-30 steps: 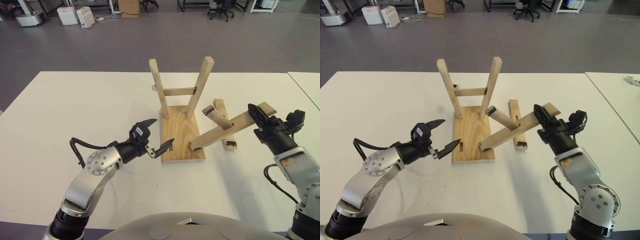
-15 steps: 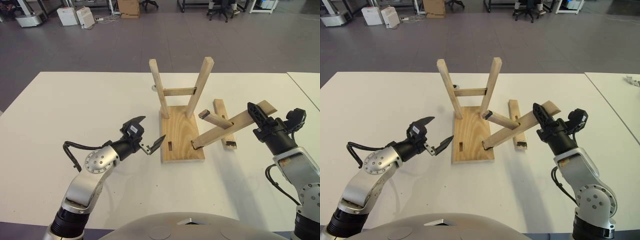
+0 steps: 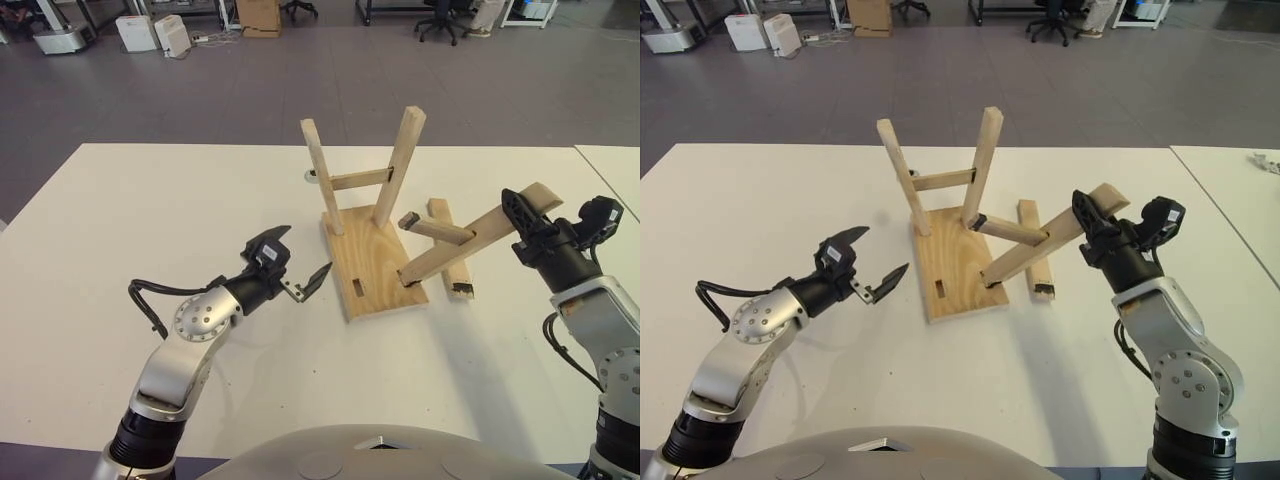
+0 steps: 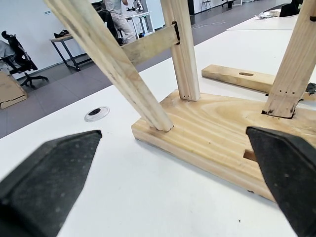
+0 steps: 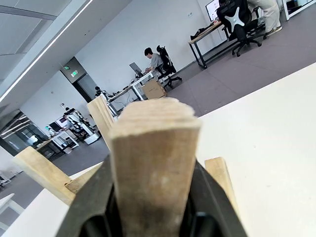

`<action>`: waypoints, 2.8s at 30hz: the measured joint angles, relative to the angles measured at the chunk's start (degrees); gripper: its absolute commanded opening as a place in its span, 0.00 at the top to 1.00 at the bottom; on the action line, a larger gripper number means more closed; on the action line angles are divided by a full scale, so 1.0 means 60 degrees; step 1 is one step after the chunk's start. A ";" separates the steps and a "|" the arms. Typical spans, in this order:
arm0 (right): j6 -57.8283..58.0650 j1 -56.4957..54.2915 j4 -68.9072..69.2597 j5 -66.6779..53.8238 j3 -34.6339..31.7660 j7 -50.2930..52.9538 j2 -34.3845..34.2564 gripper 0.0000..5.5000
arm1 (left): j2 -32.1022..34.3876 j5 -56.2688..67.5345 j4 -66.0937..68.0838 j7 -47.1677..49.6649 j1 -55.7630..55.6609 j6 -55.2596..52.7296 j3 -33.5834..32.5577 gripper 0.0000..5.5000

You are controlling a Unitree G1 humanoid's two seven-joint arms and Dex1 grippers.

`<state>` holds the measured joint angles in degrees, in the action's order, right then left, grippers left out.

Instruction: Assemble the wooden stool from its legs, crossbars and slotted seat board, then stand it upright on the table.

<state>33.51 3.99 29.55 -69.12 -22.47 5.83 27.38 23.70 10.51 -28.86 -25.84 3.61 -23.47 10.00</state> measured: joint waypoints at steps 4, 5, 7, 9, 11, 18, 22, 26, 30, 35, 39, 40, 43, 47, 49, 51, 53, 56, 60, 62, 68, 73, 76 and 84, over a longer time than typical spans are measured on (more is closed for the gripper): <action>-0.0007 -0.0569 0.0087 0.1056 0.0538 -0.0220 0.0295 0.81 | -0.0160 0.0002 0.0009 0.0038 -0.0041 -0.0003 0.0001 0.02; -0.0032 -0.0654 0.0120 0.1309 0.0730 -0.0406 0.0430 0.81 | -0.0164 0.0000 0.0019 0.0039 -0.0044 -0.0003 0.0001 0.02; -0.0114 -0.0695 0.0331 0.2136 0.1312 -0.0807 0.0681 0.81 | -0.0168 -0.0005 0.0035 0.0038 -0.0047 -0.0003 0.0002 0.02; -0.0207 -0.0657 0.0657 0.2780 0.1830 -0.0935 0.0682 0.81 | -0.0164 -0.0014 0.0038 0.0039 -0.0049 -0.0002 -0.0009 0.02; -0.0269 -0.0564 0.0866 0.3153 0.2060 -0.0982 0.0594 0.81 | -0.0163 -0.0024 0.0038 0.0039 -0.0048 -0.0002 -0.0027 0.02; -0.0280 -0.0436 0.1091 0.3832 0.2404 -0.1058 0.0463 0.81 | -0.0149 -0.0090 0.0042 -0.0002 -0.0048 -0.0002 -0.0024 0.02; -0.0280 -0.0434 0.1190 0.4176 0.2654 -0.1090 0.0554 0.81 | -0.0114 -0.0188 0.0084 -0.0051 -0.0047 -0.0002 0.0004 0.02; -0.0280 -0.0435 0.1185 0.4175 0.2649 -0.1106 0.0553 0.81 | -0.0069 -0.0266 0.0125 -0.0057 -0.0048 -0.0002 0.0002 0.02; -0.0103 -0.0608 0.1021 0.3943 0.2353 -0.1245 0.0476 0.81 | -0.0078 -0.0307 0.0254 -0.0058 -0.0114 0.0000 0.0009 0.02; 0.0069 -0.0741 0.0948 0.3450 0.1898 -0.1476 0.0315 0.71 | -0.0083 -0.0345 0.0310 -0.0069 -0.0298 0.0017 0.0008 0.02; 0.0167 -0.1043 0.1000 0.2850 0.1547 -0.1580 0.0111 0.60 | -0.0108 -0.0345 0.0406 -0.0104 -0.0303 0.0079 0.0008 0.02; 0.0146 -0.1138 0.1051 0.2813 0.1465 -0.1587 0.0110 0.58 | -0.0117 -0.0346 0.0432 -0.0108 -0.0304 0.0083 0.0008 0.02; 0.0142 -0.1492 0.1163 0.2349 0.1072 -0.1588 0.0106 0.48 | -0.0135 -0.0346 0.0520 -0.0120 -0.0321 0.0094 0.0006 0.02; 0.0225 -0.2565 0.1161 0.1124 0.0290 -0.1700 0.0615 0.37 | -0.0153 -0.0351 0.0581 -0.0118 -0.0340 0.0187 0.0001 0.02; 0.0274 -0.3437 0.0827 0.0557 -0.0176 -0.1628 0.1075 0.31 | -0.0162 -0.0353 0.0586 -0.0117 -0.0347 0.0208 0.0003 0.02; 0.0314 -0.4347 -0.0015 0.0285 -0.0717 -0.1283 0.1554 0.23 | -0.0165 -0.0354 0.0600 -0.0117 -0.0351 0.0213 0.0003 0.02; 0.0378 -0.4478 -0.0782 0.0729 -0.0710 -0.1267 0.1775 0.15 | -0.0172 -0.0355 0.0664 -0.0118 -0.0373 0.0217 0.0002 0.02; 0.0590 -0.4380 -0.1653 0.1855 -0.0184 -0.1242 0.1866 0.15 | -0.0177 -0.0355 0.0741 -0.0150 -0.0457 0.0254 0.0004 0.02; 0.1524 -0.2973 -0.2865 0.3181 0.1324 -0.1476 0.1566 0.15 | -0.0174 -0.0359 0.0934 -0.0192 -0.0695 0.0297 0.0001 0.02; 0.1851 -0.2405 -0.3139 0.3726 0.2104 -0.1785 0.1362 0.15 | -0.0171 -0.0360 0.1010 -0.0196 -0.0742 0.0305 -0.0005 0.02; 0.2230 -0.1706 -0.3581 0.5418 0.3715 -0.2101 0.0845 0.21 | -0.0172 -0.0371 0.1046 -0.0179 -0.0786 0.0393 -0.0026 0.02; 0.2282 -0.1511 -0.3810 0.6541 0.3851 -0.2021 0.0659 0.36 | -0.0186 -0.0388 0.1096 -0.0170 -0.0887 0.0399 -0.0007 0.02; 0.2213 -0.1476 -0.3890 0.6777 0.3555 -0.1927 0.0345 0.47 | -0.0203 -0.0462 0.1158 -0.0142 -0.0891 0.0406 0.0025 0.02; 0.0620 -0.1634 -0.5385 0.7772 0.2961 -0.2621 0.0235 0.62 | -0.0704 0.0384 0.0923 -0.0092 -0.1322 0.0033 -0.0593 0.02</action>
<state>37.23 -5.81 -2.76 -22.49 -4.71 -9.90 28.80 19.47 12.81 -23.32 -26.39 -4.32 -23.27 6.45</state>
